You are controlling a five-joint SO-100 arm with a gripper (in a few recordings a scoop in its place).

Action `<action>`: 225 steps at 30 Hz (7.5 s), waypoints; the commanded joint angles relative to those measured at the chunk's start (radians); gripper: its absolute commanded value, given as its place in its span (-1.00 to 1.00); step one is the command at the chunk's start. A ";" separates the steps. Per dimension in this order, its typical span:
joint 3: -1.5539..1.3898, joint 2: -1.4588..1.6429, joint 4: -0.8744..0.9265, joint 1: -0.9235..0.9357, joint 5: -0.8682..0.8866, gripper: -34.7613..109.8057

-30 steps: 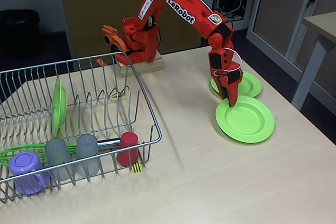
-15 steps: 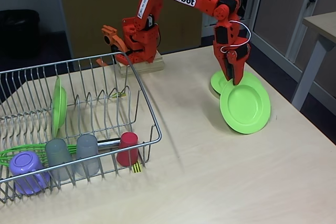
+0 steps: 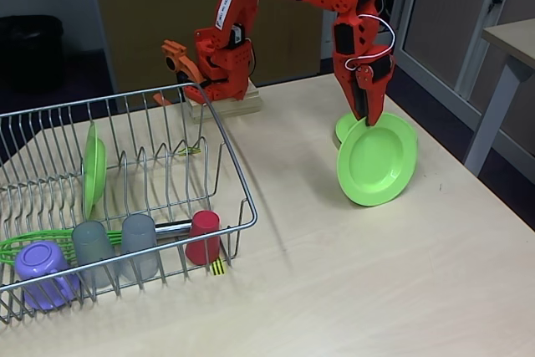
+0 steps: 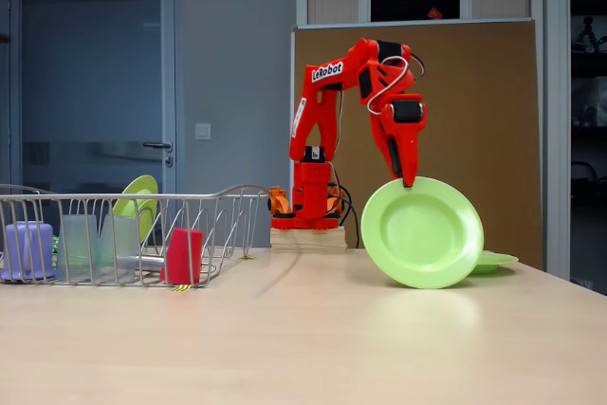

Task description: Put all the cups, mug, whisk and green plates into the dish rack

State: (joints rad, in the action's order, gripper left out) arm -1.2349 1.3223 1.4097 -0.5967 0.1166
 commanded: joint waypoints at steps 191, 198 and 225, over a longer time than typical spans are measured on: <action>-1.218 0.002 -1.730 -0.377 1.752 0.11; -1.272 -0.060 -1.865 -0.356 1.801 -0.05; -1.227 -0.383 -1.856 -0.364 1.565 -0.15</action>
State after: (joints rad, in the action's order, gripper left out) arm -2.4666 1.0339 -0.5292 -0.9511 1.7610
